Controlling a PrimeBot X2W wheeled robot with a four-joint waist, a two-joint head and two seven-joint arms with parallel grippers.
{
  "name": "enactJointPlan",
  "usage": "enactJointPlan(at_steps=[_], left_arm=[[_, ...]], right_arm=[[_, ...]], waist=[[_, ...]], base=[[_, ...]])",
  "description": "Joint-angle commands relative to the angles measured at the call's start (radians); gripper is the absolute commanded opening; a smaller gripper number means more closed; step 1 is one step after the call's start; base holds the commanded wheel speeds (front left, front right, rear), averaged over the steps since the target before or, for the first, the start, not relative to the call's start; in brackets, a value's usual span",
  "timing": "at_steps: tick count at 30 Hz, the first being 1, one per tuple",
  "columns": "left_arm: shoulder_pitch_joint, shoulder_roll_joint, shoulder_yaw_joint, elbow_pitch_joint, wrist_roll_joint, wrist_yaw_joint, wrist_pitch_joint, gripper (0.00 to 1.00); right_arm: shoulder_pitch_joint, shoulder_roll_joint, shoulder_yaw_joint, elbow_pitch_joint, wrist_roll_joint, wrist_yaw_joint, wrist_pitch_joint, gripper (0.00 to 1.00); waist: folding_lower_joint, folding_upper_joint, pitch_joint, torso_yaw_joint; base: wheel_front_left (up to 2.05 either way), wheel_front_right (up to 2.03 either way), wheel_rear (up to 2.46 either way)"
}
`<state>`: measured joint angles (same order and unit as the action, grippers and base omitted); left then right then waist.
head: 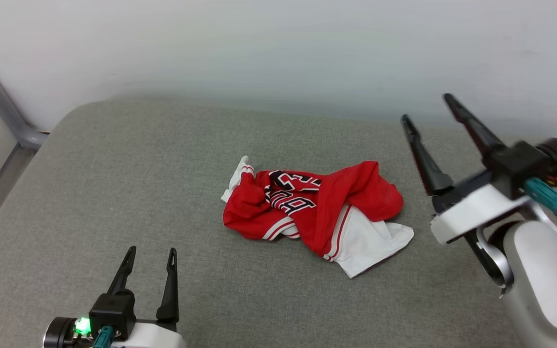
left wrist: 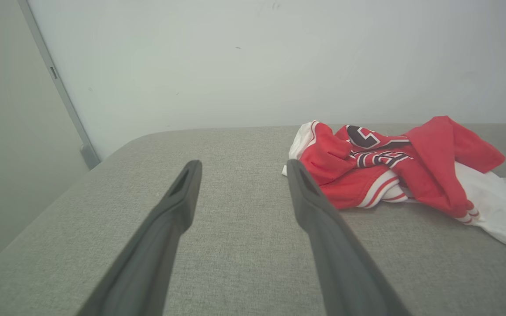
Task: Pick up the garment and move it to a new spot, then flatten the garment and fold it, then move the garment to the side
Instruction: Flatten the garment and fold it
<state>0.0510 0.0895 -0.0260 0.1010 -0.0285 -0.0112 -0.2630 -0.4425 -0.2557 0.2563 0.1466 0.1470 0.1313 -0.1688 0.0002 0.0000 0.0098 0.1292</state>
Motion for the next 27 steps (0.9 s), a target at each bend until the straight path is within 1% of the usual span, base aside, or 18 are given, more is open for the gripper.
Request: enactJointPlan(at_steps=[1, 7, 11, 14, 16, 19, 22, 27], left_arm=[[-0.016, -0.002, -0.002, -0.002, 0.007, -0.004, -0.003, 1.0], [-0.029, -0.008, 0.001, -0.006, 0.004, -0.006, -0.003, 1.0], [-0.042, -0.013, -0.001, -0.007, 0.002, -0.009, -0.003, 1.0], [-0.055, -0.017, -0.003, -0.007, 0.0, -0.011, -0.003, 1.0], [-0.067, -0.02, -0.005, -0.009, -0.002, -0.013, -0.003, 1.0], [-0.084, -0.023, -0.009, -0.011, -0.007, -0.013, -0.003, 1.0], [-0.103, -0.026, -0.012, -0.013, -0.008, -0.014, -0.003, 1.0], [-0.134, -0.032, -0.018, -0.014, -0.017, -0.014, -0.003, 1.0]], right_arm=[[-0.022, -0.021, 0.034, 0.011, 0.026, -0.001, 0.032, 1.0], [-0.127, -0.164, 0.296, 0.006, 0.244, -0.001, 0.284, 1.0], [-0.193, -0.264, 0.482, -0.02, 0.391, -0.001, 0.466, 1.0], [-0.24, -0.33, 0.61, -0.041, 0.477, -0.001, 0.587, 1.0], [-0.277, -0.366, 0.677, -0.055, 0.519, -0.001, 0.649, 1.0], [-0.326, -0.401, 0.77, -0.057, 0.567, -0.001, 0.726, 1.0], [-0.371, -0.419, 0.849, -0.045, 0.601, -0.001, 0.775, 1.0], [-0.435, -0.411, 0.95, 0.006, 0.618, -0.001, 0.785, 1.0]], waist=[[-0.0002, 0.0, 0.008, 0.005], [-0.0002, 0.0, 0.042, 0.017], [-0.0002, 0.0, 0.07, 0.026], [-0.0002, 0.0, 0.094, 0.035], [-0.0002, 0.0, 0.112, 0.042], [-0.0002, 0.0, 0.141, 0.052], [-0.0002, 0.0, 0.171, 0.066], [-0.0002, 0.0, 0.222, 0.09]], base=[[0.0, 0.0, 0.0], [0.0, 0.0, 0.0], [0.0, 0.0, 0.0], [0.0, 0.0, 0.0], [0.0, 0.0, 0.0], [0.0, 0.0, 0.0], [0.0, 0.0, 0.0], [0.0, 0.0, 0.0]])
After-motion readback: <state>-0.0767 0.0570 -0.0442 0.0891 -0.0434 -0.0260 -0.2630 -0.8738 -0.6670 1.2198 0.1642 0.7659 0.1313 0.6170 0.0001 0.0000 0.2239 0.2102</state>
